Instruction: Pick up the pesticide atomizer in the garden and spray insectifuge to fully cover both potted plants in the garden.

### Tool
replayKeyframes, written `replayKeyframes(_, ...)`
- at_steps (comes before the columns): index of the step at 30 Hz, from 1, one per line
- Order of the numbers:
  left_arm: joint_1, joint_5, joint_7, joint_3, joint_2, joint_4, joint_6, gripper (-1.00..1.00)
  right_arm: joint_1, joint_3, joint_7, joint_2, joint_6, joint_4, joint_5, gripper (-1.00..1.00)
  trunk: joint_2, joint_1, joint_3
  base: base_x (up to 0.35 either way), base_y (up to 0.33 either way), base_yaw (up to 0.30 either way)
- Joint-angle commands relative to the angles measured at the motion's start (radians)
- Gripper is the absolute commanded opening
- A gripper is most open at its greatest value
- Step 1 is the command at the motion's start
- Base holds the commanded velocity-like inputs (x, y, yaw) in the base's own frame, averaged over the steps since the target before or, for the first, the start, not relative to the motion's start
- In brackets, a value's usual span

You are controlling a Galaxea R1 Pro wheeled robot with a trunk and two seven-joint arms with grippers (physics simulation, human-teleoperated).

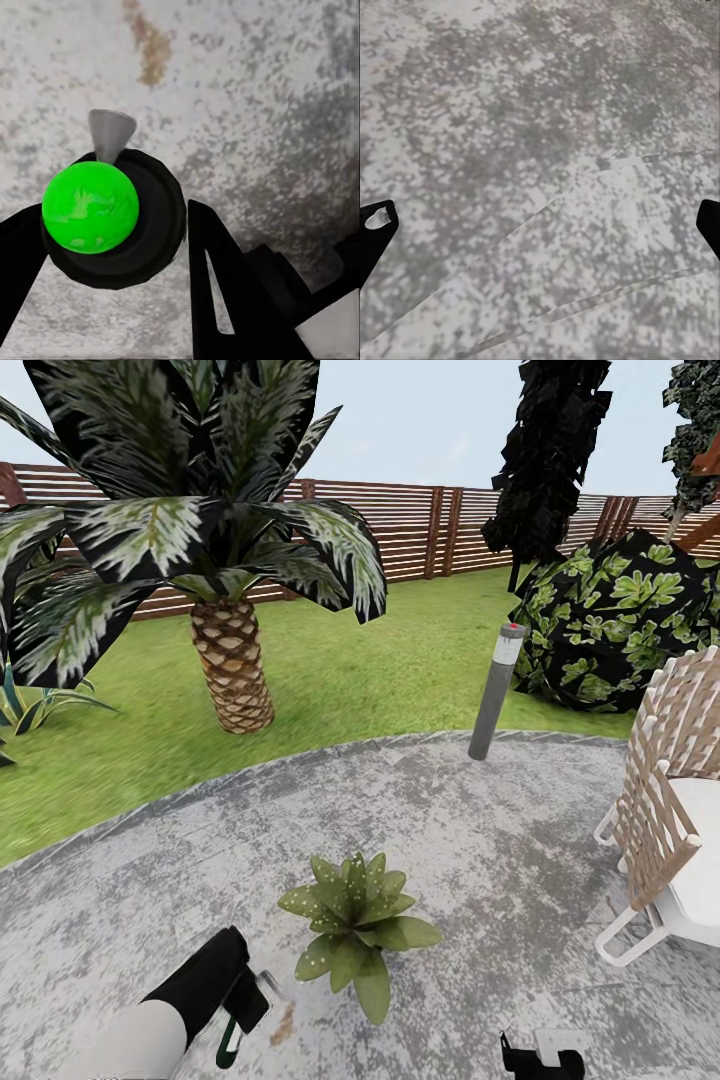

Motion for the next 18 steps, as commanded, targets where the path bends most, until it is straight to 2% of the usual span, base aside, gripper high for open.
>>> replayKeyframes(1,-0.001,-0.008,-0.021,-0.001,0.012,-0.002,0.001,-1.0,-0.001,-0.004,-0.006,0.0,-0.003,0.002,0.011,1.0,0.0,0.0,-0.001,0.0,0.0,0.0)
replayKeyframes(4,-0.002,-0.016,-0.031,-0.002,0.067,-0.002,-0.001,-1.0,-0.001,-0.004,-0.006,0.0,-0.003,0.001,0.01,1.0,0.0,0.0,-0.001,0.0,0.0,0.0)
replayKeyframes(6,-0.002,-0.015,-0.031,-0.002,0.088,-0.002,-0.001,-1.0,-0.001,-0.004,-0.006,0.0,-0.003,0.001,0.011,1.0,0.0,0.0,-0.001,0.0,0.0,0.0)
replayKeyframes(10,-0.004,-0.014,-0.027,-0.003,0.074,-0.013,0.002,-1.0,-0.001,-0.004,-0.006,0.0,-0.003,0.001,0.011,1.0,0.0,0.0,-0.001,0.0,0.0,0.0)
replayKeyframes(13,-0.004,-0.014,-0.031,-0.004,0.05,-0.086,0.013,-1.0,-0.001,-0.004,-0.006,0.0,-0.003,0.001,0.011,1.0,0.0,0.0,-0.001,0.0,0.0,0.0)
replayKeyframes(18,0.008,-0.017,-0.032,-0.01,0.054,-0.093,0.008,-1.0,-0.001,-0.004,-0.006,0.0,-0.003,0.001,0.011,1.0,0.0,0.0,-0.001,0.0,0.0,0.0)
